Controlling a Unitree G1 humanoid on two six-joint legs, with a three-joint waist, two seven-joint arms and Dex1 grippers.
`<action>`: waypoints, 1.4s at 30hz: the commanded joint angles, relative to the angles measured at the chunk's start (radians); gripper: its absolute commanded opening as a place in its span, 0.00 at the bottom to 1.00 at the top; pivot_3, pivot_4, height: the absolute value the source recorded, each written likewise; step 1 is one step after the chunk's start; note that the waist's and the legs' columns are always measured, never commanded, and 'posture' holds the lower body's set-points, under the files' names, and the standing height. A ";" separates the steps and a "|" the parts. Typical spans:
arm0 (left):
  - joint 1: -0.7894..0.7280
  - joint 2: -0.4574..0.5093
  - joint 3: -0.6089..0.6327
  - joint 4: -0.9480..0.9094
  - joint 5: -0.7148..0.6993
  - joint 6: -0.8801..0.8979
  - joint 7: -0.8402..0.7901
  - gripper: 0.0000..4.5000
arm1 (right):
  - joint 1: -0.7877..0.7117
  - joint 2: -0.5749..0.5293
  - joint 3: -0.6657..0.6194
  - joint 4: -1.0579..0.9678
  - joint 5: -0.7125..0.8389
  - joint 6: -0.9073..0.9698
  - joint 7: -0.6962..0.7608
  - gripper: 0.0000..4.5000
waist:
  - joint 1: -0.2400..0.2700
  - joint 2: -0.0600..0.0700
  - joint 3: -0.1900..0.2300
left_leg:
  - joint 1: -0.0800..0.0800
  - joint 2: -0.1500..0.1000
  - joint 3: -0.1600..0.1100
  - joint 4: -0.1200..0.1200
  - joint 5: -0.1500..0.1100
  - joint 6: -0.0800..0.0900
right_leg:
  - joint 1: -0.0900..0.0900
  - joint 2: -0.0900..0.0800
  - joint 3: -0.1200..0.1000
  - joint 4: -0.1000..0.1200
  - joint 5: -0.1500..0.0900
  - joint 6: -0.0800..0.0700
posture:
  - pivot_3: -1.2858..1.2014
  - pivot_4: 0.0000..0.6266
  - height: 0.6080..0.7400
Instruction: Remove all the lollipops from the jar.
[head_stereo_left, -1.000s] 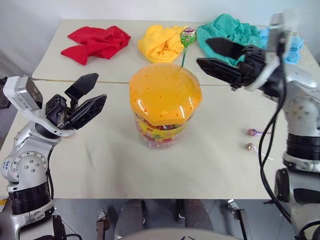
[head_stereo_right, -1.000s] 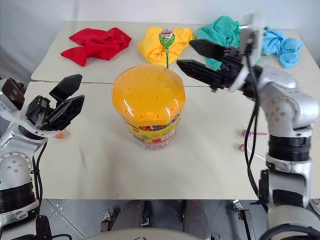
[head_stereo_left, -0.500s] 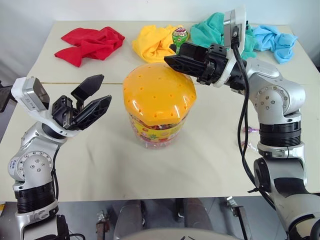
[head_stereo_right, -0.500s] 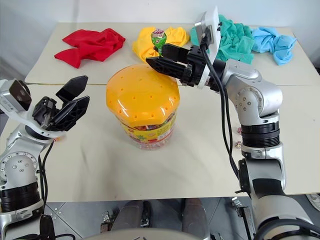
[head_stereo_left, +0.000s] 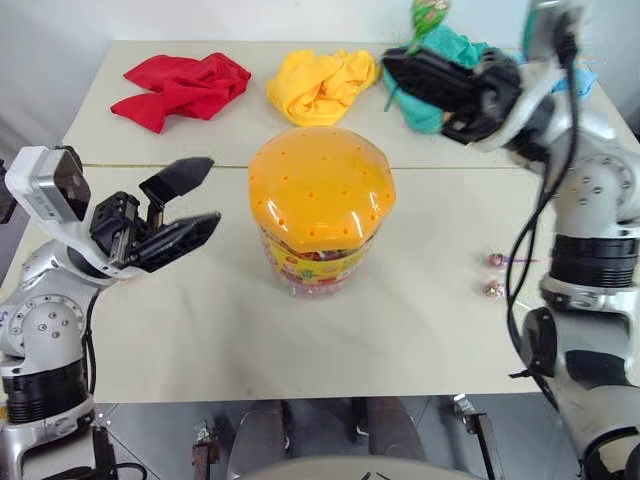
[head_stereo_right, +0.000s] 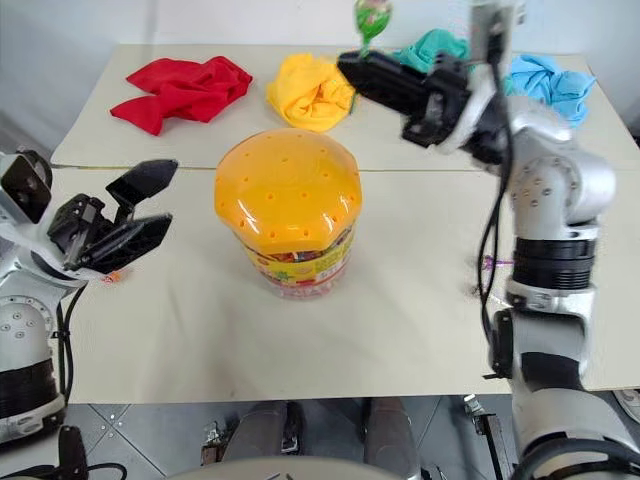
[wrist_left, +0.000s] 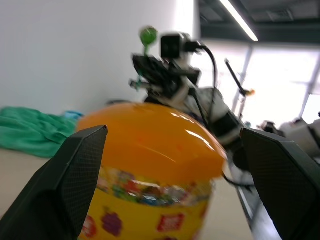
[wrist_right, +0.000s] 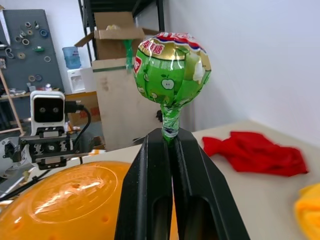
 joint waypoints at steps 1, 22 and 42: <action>0.012 0.049 -0.026 -0.023 0.064 -0.047 -0.112 1.00 | 0.185 -0.269 0.009 -0.039 -0.166 -0.112 0.177 0.01 | 0.014 0.000 0.000 | 0.000 0.000 0.000 -0.001 0.000 0.000 | 0.000 0.000 0.000 -0.002 0.000 0.000 | 0.52 0.24 1.00; 0.100 0.037 -0.106 -0.037 0.223 -0.160 -0.178 1.00 | 0.862 -0.368 -0.025 0.210 -0.511 -0.717 0.192 0.38 | -0.009 0.001 0.000 | 0.007 0.003 0.010 0.001 -0.001 0.000 | 0.002 0.001 0.004 -0.001 0.000 0.000 | 0.52 0.24 1.00; 0.468 -0.126 -0.007 -0.133 0.601 -0.321 0.362 1.00 | 0.659 0.059 0.235 -0.100 -0.371 -0.804 0.209 0.99 | -0.002 0.001 0.000 | 0.006 0.008 0.008 0.002 -0.004 -0.003 | 0.002 0.006 0.002 0.000 -0.001 -0.001 | 0.52 0.24 1.00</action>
